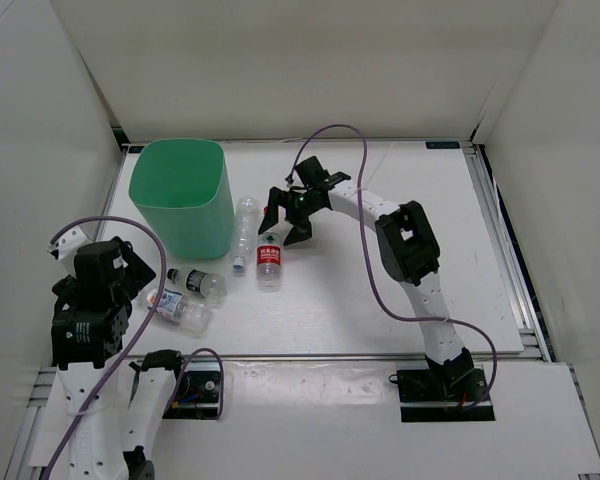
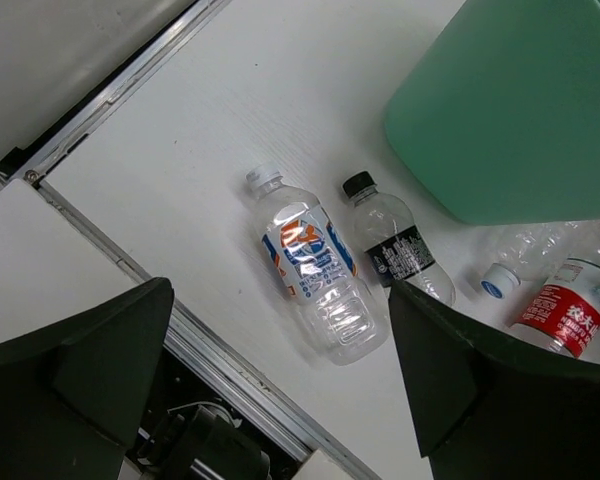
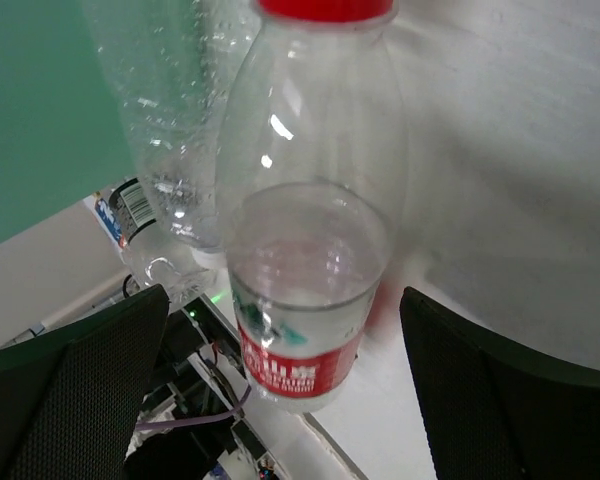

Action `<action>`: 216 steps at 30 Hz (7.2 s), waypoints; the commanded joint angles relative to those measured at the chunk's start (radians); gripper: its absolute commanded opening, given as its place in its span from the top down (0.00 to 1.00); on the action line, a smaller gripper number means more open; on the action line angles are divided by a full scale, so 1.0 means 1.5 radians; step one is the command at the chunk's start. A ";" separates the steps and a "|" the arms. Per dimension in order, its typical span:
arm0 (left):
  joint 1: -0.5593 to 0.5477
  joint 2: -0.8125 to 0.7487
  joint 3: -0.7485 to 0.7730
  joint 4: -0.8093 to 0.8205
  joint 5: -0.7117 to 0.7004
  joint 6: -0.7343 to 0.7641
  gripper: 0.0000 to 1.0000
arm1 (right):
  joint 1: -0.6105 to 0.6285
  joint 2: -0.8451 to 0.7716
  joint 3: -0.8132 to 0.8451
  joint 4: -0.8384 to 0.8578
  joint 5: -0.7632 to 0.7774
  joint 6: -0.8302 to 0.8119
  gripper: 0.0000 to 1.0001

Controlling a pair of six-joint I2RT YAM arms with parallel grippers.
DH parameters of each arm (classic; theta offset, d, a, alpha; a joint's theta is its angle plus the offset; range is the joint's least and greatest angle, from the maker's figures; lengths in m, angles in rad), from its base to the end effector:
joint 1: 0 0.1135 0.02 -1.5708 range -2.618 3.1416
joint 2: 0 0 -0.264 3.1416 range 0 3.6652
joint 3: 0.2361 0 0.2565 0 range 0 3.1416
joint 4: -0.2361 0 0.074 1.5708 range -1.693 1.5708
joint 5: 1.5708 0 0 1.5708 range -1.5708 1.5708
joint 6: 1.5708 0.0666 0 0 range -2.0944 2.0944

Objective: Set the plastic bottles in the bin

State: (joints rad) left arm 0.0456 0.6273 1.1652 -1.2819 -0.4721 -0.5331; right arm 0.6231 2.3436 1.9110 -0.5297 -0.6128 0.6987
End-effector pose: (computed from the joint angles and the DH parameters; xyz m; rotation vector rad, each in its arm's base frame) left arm 0.0863 0.0343 0.3575 -0.8582 2.0616 0.2833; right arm 0.4075 0.3400 0.1470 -0.1704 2.7806 1.2266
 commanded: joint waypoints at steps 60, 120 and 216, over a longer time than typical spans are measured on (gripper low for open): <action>-0.195 0.065 -0.002 0.010 0.051 0.013 0.00 | 0.139 -0.045 0.418 0.242 0.266 -0.113 0.16; -0.127 0.048 -0.065 -0.024 -0.034 -0.612 0.52 | 0.037 -0.449 -0.047 -0.154 0.185 -0.146 0.00; -0.194 -0.083 -0.089 0.012 0.128 -0.340 0.00 | 0.183 -0.043 0.381 0.324 0.411 -0.192 0.65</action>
State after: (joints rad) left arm -0.2398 0.4797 0.9752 -1.2083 -0.2981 -1.1698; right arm 0.9009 2.2662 2.4569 -0.1623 -0.1314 0.5240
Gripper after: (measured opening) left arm 1.000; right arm 0.607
